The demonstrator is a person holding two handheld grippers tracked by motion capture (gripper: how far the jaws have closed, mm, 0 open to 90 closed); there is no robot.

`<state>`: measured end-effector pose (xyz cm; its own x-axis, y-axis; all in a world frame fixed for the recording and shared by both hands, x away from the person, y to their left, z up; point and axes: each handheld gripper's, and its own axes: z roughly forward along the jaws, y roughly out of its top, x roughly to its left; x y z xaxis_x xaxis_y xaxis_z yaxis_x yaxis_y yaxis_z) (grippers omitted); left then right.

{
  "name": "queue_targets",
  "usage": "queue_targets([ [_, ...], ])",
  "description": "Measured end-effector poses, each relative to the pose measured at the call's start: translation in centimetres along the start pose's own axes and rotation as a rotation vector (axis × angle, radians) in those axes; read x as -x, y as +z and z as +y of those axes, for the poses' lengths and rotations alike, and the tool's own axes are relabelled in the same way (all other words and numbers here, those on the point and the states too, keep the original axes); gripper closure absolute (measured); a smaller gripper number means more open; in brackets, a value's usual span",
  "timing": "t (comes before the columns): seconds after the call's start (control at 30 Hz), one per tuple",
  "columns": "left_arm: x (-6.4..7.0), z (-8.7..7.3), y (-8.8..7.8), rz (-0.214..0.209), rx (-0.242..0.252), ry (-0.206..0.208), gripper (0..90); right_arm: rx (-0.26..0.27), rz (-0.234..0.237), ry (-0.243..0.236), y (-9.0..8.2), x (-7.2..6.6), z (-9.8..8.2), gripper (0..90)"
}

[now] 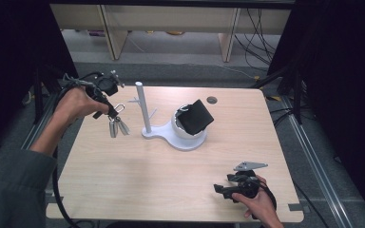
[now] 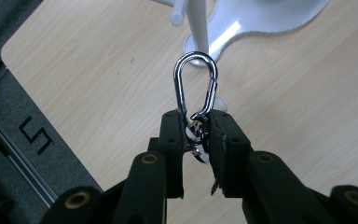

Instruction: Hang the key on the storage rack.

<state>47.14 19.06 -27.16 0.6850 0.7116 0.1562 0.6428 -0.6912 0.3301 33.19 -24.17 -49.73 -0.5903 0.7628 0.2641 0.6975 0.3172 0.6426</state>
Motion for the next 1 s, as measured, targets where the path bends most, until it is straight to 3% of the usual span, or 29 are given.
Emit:
queue_targets([
  [0.17, -0.4, 0.9, 0.0, -0.004, 0.016, -0.023, 75.2, 0.000, -0.010, -0.002, 0.0, 0.0, 0.0, 25.4],
  [0.53, -0.6, 2.5, 1.2, -0.006, -0.010, -0.030, 75.1, -0.002, 0.001, 0.000, 0.1, 0.1, 0.0, 25.4],
  [1.0, -0.9, 3.2, 2.4, -0.008, -0.016, -0.046, 75.1, -0.002, 0.005, 0.003, 0.0, -0.1, 0.0, 25.4],
])
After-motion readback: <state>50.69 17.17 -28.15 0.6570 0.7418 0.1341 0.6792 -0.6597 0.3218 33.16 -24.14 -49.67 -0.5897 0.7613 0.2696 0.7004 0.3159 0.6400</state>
